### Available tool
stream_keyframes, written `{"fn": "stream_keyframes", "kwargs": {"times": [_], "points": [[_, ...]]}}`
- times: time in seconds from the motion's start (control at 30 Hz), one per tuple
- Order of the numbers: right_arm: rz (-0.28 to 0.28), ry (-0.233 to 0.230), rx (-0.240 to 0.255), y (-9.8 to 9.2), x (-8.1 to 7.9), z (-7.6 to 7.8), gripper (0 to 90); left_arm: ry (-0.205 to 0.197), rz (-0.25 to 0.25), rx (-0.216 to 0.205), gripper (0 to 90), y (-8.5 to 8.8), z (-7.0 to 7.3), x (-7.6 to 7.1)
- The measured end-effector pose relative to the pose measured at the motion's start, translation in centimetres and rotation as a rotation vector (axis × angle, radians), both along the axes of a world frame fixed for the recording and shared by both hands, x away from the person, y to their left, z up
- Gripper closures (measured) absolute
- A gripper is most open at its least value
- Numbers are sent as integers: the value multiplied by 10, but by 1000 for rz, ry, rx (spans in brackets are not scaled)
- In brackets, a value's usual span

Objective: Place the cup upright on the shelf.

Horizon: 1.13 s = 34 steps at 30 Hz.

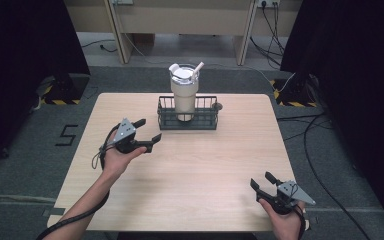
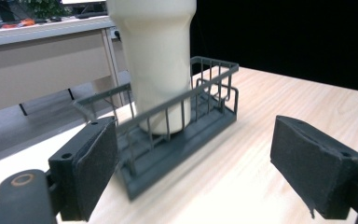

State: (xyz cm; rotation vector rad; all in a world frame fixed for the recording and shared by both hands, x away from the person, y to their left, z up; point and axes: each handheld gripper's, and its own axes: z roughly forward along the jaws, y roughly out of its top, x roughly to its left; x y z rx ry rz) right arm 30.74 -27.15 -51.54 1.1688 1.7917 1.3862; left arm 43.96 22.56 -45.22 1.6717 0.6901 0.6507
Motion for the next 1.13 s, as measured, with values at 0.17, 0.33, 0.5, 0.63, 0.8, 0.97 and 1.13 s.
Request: {"fn": "stream_keyframes", "kwargs": {"times": [0.17, 0.33, 0.5, 0.63, 0.8, 0.97, 1.13], "points": [[-6, -1, 2, -1, -1, 0, 346, 24, 24, 6, 146, 22, -22, -26], [-7, 2, -5, 0, -1, 0, 346, 40, 59, 2, 146, 43, -34, -46], [-12, 0, 0, -1, 0, 0, 346, 52, 82, 6, 146, 55, -42, -63], [-12, 2, 1, -1, 0, 0, 345, 67, 100, -23, 146, 61, -49, -76], [-8, 5, 1, -1, 1, 0, 343, 47, 117, -23, 146, 63, -49, -85], [-4, 2, 5, -1, 1, 0, 338, 41, 122, -10, 146, 62, -50, -87], [-5, 7, 11, -2, 2, 0, 327, 55, 127, -21, 146, 64, -54, -86]]}}
